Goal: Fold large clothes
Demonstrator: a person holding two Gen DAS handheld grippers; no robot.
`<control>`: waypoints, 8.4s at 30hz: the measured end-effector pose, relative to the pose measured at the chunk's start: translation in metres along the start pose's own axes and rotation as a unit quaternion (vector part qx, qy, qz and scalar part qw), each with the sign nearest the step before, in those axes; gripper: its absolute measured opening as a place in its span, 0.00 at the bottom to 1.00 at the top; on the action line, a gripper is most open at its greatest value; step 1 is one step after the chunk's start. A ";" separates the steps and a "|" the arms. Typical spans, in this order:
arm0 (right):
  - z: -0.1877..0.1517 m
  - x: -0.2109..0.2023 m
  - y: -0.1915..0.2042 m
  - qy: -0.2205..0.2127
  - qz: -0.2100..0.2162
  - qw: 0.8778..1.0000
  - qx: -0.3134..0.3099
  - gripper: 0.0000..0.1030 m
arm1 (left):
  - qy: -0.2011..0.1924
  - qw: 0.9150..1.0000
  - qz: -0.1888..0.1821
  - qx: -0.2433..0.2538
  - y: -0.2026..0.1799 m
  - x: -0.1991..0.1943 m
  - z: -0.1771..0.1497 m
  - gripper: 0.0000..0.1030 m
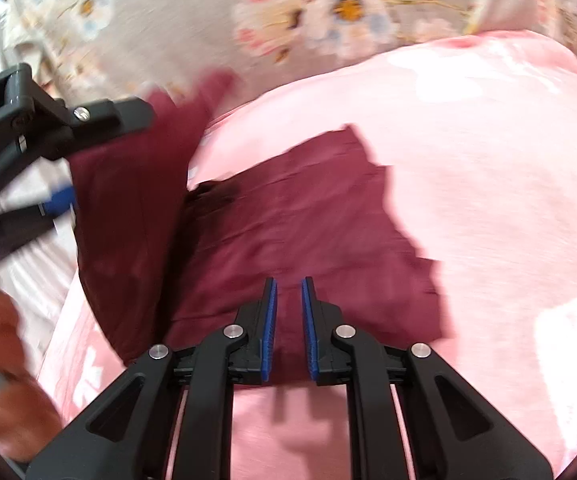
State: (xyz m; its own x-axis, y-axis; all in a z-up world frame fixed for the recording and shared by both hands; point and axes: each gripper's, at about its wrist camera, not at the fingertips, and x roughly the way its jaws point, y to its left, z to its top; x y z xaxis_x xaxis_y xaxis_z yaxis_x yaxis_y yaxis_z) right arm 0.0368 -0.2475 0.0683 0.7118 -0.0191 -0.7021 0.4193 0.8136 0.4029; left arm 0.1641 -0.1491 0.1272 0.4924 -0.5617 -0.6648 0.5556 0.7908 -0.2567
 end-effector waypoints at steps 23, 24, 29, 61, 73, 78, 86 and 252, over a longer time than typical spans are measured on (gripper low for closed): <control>0.066 0.060 0.083 0.043 -0.030 0.982 -0.180 0.21 | 0.031 0.960 0.251 -0.123 0.161 -0.040 -0.032 0.78; 0.064 0.062 0.080 0.054 -0.028 0.982 -0.178 0.11 | 0.035 0.959 0.252 -0.122 0.162 -0.036 -0.034 0.78; 0.054 0.035 0.056 0.034 -0.040 0.984 -0.169 0.05 | 0.048 0.962 0.243 -0.117 0.158 -0.029 -0.040 0.78; 0.128 -0.001 0.005 -0.018 -0.058 0.994 -0.094 0.43 | 0.057 0.973 0.211 -0.081 0.117 0.009 0.014 0.77; 0.149 0.118 -0.031 0.054 -0.066 0.996 -0.005 0.10 | 0.089 0.977 0.188 -0.055 0.084 0.111 0.071 0.78; 0.133 0.123 -0.041 0.026 -0.114 0.993 -0.029 0.05 | 0.106 0.977 0.176 -0.061 0.088 0.142 0.051 0.83; 0.118 0.145 -0.049 0.022 -0.153 0.986 -0.056 0.05 | 0.086 0.975 0.200 -0.043 0.080 0.160 0.039 0.91; 0.093 0.133 0.165 -0.047 0.025 0.975 -0.215 0.10 | 0.049 0.940 0.337 -0.026 0.223 0.039 0.022 0.67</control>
State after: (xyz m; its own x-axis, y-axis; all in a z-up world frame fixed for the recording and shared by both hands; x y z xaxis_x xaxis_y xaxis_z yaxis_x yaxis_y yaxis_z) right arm 0.2537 -0.1697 0.0960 0.7828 -0.0106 -0.6222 0.1228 0.9828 0.1378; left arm 0.3220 -0.0001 0.0598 0.6547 0.0948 -0.7499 0.1045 0.9712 0.2140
